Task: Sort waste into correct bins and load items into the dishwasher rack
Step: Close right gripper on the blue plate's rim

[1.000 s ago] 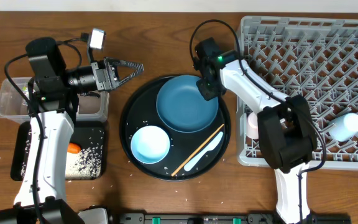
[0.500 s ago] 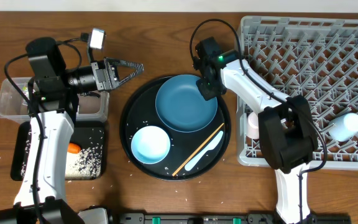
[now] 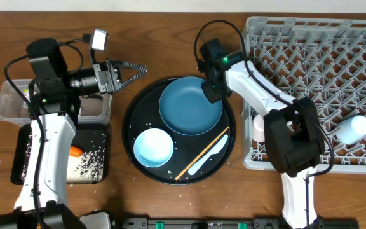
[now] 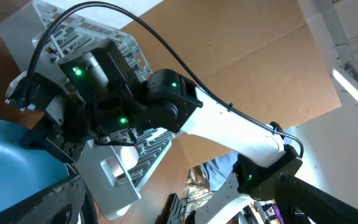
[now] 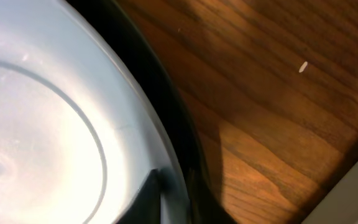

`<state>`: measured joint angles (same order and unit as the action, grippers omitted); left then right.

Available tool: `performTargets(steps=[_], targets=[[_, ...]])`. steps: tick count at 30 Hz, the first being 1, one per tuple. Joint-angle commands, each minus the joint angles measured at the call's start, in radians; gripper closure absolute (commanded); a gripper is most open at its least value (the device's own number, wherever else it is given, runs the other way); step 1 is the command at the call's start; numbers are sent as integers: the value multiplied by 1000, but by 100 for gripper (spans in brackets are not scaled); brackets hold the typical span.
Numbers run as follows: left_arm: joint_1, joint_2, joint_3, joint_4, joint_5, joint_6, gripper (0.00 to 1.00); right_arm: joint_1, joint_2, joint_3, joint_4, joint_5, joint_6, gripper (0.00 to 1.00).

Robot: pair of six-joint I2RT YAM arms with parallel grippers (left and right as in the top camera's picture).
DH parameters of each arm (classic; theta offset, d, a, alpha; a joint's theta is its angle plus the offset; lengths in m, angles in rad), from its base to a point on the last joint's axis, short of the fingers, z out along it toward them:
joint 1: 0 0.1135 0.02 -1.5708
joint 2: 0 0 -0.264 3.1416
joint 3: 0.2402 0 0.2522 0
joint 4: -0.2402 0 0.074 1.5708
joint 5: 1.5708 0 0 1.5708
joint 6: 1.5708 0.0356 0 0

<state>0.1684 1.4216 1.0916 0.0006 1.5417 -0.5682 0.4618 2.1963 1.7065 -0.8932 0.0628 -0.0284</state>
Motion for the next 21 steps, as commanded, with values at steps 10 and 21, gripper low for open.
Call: performTargets(steps=[10,21], targets=[[3,2,0,1,10,17,2,-10,-13,-6,0,24,5,93],[2,2,0,1,10,17,2,-14,-45,-5,7,24,5,93]])
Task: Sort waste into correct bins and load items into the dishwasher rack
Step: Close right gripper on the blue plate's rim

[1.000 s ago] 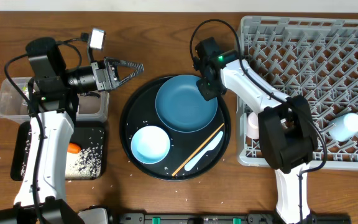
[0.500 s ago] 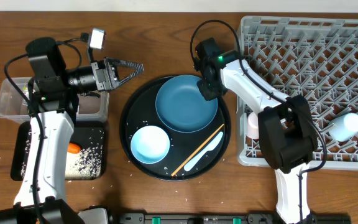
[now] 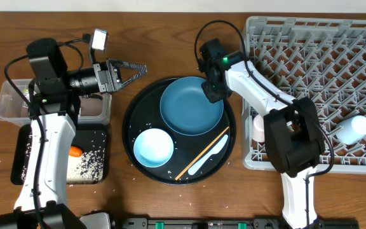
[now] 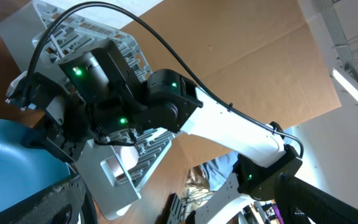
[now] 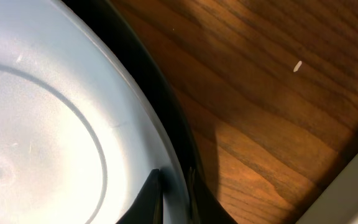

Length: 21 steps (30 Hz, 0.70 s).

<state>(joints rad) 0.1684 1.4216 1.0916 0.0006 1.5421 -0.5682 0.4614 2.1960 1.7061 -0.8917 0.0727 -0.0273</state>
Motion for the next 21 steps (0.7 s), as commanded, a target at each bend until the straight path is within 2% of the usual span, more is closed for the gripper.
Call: performTargets(steps=[1,11,21], targets=[[3,2,0,1,10,17,2,-13,-47,-4,6,14,5,99],[2,2,0,1,10,17,2,-23,-132,-4,-10,13,27,99],[2,2,0,1,10,17,2,-82,-434,-4,-78,89,31,99]])
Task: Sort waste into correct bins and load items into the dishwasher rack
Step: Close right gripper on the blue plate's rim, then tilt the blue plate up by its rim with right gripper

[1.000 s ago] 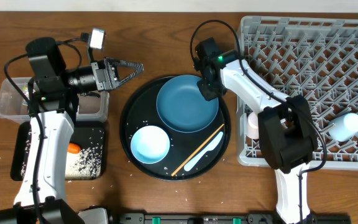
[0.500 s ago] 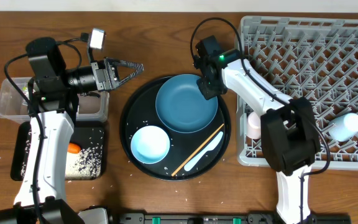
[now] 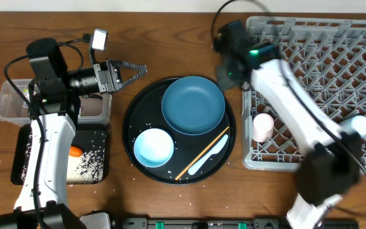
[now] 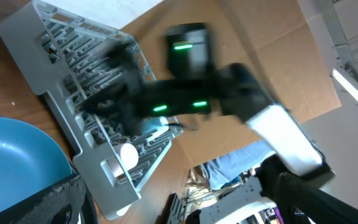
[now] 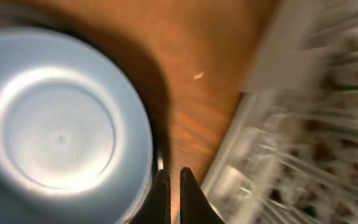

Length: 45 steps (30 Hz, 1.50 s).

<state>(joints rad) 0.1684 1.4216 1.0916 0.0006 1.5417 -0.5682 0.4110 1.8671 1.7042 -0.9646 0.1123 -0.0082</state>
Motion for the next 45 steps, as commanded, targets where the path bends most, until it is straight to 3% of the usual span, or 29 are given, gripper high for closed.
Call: performTargets(steps=[1,5,8,12,17,27,45], targets=[[2,2,0,1,10,17,2,-47,-150,-2,-10,48,-5,99],[2,2,0,1,10,17,2,-97,-248,-2,-20,25,-8,99],[3,2,0,1,10,17,2,-114,-261,-2,-51,-67,-37,91],[3,2,0,1,10,17,2,-107,-212,-6,-90,-131,-37,88],[3,2,0,1,10,17,2,-55,-82,-6,-92,-135,-39,75],[2,2,0,1,10,17,2,3,178,-6,-72,-154,-38,78],[2,2,0,1,10,17,2,20,281,-7,14,-147,-31,73]])
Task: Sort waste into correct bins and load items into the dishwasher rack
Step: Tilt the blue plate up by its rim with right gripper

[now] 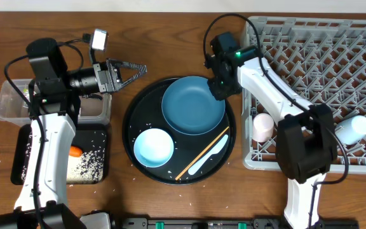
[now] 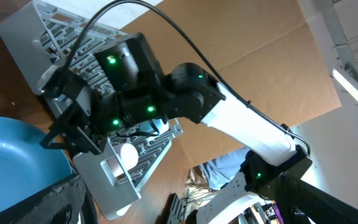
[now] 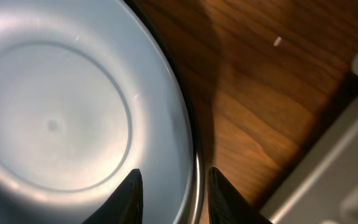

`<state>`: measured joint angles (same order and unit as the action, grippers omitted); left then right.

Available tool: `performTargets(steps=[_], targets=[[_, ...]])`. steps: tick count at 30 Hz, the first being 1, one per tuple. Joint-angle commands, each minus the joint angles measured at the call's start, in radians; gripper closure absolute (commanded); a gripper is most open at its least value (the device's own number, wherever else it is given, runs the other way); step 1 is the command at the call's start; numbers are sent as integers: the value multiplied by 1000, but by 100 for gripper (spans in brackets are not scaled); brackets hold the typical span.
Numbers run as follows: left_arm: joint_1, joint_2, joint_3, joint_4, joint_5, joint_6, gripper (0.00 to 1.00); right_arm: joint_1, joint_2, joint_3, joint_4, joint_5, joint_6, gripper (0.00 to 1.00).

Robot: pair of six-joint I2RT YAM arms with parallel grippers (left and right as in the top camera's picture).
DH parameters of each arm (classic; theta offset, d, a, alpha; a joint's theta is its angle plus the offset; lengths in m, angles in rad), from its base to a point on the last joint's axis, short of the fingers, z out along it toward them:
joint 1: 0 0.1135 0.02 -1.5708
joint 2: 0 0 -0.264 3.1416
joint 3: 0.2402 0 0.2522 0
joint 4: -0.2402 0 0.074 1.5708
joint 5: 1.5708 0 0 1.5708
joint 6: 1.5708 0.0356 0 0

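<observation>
A dark blue plate (image 1: 192, 107) lies at the upper right of the round black tray (image 1: 129, 121), with a light blue bowl (image 1: 153, 147), a chopstick (image 1: 199, 156) and a white spoon (image 1: 210, 154). My right gripper (image 1: 217, 88) is open at the plate's upper right edge. In the right wrist view the gripper (image 3: 174, 198) has the plate (image 3: 61, 118) rim between its fingers. My left gripper (image 1: 135, 69) hangs open and empty left of the tray, pointing toward the rack.
The grey dishwasher rack (image 1: 310, 38) fills the right side and holds a pink cup (image 1: 260, 126) and a white cup (image 1: 354, 127). A clear bin (image 1: 11, 102) and a black bin (image 1: 94, 156) with rice and an orange scrap sit at the left.
My right gripper was shut and raised near the rack's left corner. Now it is lower, at the plate's upper right edge, open astride the rim. The left arm is unchanged.
My right gripper first sat at the plate's upper right rim with its fingers close together, and stayed there a moment later. Then it was up by the rack, shut and empty, the plate slightly further right. Now it is back at the rim, open.
</observation>
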<state>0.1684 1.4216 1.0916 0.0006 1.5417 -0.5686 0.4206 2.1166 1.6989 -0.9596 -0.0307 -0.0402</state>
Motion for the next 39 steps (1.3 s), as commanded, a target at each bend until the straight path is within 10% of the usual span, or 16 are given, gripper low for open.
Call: performTargets(steps=[1,39], targets=[[3,2,0,1,10,18,2,12,35,-2,16,-3,2,73],[3,2,0,1,10,18,2,26,98,-5,67,-18,18,79]])
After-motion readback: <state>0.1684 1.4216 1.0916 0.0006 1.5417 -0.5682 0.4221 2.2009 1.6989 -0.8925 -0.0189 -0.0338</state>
